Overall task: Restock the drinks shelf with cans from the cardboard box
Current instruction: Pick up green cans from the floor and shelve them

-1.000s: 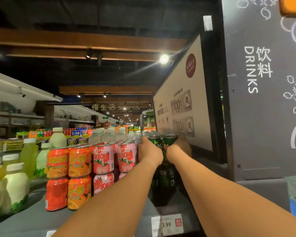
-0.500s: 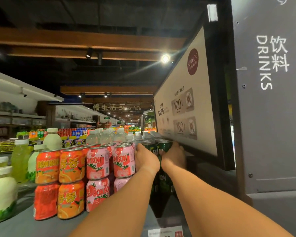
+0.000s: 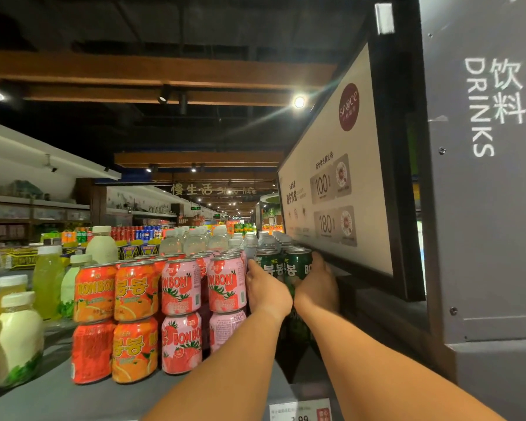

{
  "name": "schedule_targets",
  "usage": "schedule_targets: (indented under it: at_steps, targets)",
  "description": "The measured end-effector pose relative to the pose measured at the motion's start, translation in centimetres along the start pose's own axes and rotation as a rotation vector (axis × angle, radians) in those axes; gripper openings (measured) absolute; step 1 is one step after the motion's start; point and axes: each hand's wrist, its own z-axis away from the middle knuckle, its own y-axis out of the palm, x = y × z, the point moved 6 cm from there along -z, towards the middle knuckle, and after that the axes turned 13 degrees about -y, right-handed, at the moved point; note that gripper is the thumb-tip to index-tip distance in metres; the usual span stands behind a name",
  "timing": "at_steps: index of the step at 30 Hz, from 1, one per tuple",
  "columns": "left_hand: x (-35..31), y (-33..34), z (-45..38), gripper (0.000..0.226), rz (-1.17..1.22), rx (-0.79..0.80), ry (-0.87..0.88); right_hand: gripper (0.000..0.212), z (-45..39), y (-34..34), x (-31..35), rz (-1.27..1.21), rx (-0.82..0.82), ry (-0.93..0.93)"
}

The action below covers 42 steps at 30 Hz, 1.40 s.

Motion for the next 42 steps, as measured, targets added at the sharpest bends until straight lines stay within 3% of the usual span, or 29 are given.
schedule_targets:
  at_steps: [5,13,20,24,29,31,34,38,42]
  targets:
    - [1.5,0.2,0.8,0.062,0.122,0.055,-0.136,0.05,1.3,-0.5,-0.7,0.005,-0.007,0.038]
    - [2.1,-0.4,3.3,0.063,0.176,0.105,-0.179,0.054,3.3,-2.4,0.6,0.025,0.036,0.122]
    - [1.4,-3.2,7.0,0.057,0.072,0.176,-0.024,0.039,9.1,-7.0,3.9,0.085,0.079,0.039]
    - [1.7,-6.9,11.5,0.058,-0.032,0.231,0.095,0.062,13.9,-10.4,7.0,0.152,0.02,0.026]
    - [4.4,-11.0,18.9,0.067,-0.118,0.312,0.26,0.068,22.9,-14.3,9.9,0.247,0.01,-0.012]
    - [7.9,-11.6,22.8,0.07,-0.17,0.367,0.283,0.062,28.6,-16.1,9.4,0.304,0.007,0.016]
    - [14.9,-11.2,28.9,0.07,-0.198,0.459,0.354,0.03,37.8,-19.5,6.4,0.324,-0.02,0.097]
    - [27.4,-9.6,36.6,0.071,-0.354,0.656,0.245,0.049,51.7,-24.5,-0.4,0.456,-0.027,0.41]
    - [41.1,-5.6,42.1,0.084,-0.469,0.764,0.097,0.048,64.8,-27.7,-5.3,0.518,-0.024,0.627]
